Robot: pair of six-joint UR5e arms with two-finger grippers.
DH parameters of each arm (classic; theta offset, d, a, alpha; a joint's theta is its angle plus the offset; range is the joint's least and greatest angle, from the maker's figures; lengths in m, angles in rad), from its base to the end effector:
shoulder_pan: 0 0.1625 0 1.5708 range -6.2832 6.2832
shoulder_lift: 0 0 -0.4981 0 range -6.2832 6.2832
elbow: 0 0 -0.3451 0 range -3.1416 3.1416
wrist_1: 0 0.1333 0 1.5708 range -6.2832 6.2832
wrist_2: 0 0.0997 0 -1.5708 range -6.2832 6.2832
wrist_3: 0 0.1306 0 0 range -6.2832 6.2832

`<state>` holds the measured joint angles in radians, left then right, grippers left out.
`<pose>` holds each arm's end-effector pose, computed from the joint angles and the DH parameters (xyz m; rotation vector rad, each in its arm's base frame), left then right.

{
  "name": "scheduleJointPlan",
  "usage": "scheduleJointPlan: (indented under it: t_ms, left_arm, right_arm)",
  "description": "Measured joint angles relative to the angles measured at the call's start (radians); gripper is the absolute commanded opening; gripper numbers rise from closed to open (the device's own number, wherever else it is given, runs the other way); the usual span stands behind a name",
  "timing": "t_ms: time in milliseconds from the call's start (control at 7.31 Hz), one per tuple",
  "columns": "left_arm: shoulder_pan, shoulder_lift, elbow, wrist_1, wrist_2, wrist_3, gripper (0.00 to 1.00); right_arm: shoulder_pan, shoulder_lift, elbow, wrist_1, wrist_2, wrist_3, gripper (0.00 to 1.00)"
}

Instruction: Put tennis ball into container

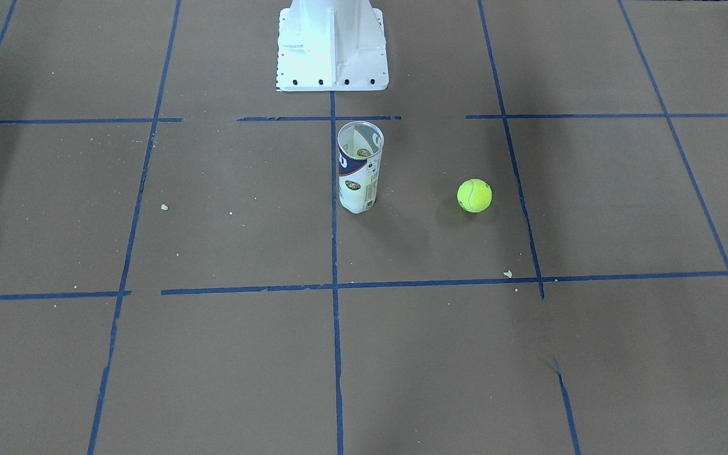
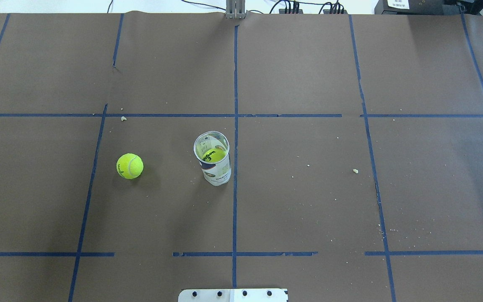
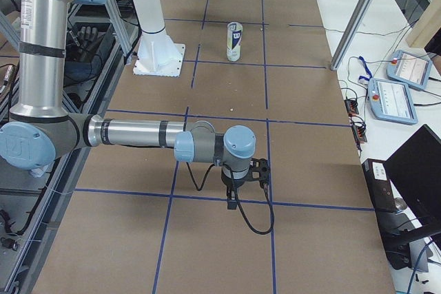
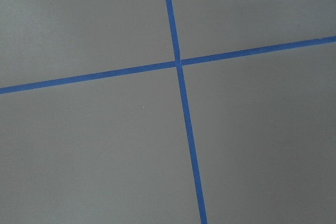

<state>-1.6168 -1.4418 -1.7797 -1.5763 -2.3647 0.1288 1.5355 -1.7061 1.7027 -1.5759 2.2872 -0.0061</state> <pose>-0.0579 -0.3848 0.7116 0.1499 0.7837 0.1123 0.0342 -0.3782 0.7566 -0.0186 -0.7162 -0.0366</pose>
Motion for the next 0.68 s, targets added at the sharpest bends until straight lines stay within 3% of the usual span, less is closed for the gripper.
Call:
scheduleJointPlan:
  t_ms: [684]
  left_arm:
    - [0.000, -0.019, -0.012, -0.001, 0.005, -0.008, 1.00]
  right_arm:
    - [0.000, -0.001, 0.000, 0.000, 0.000, 0.000, 1.00]
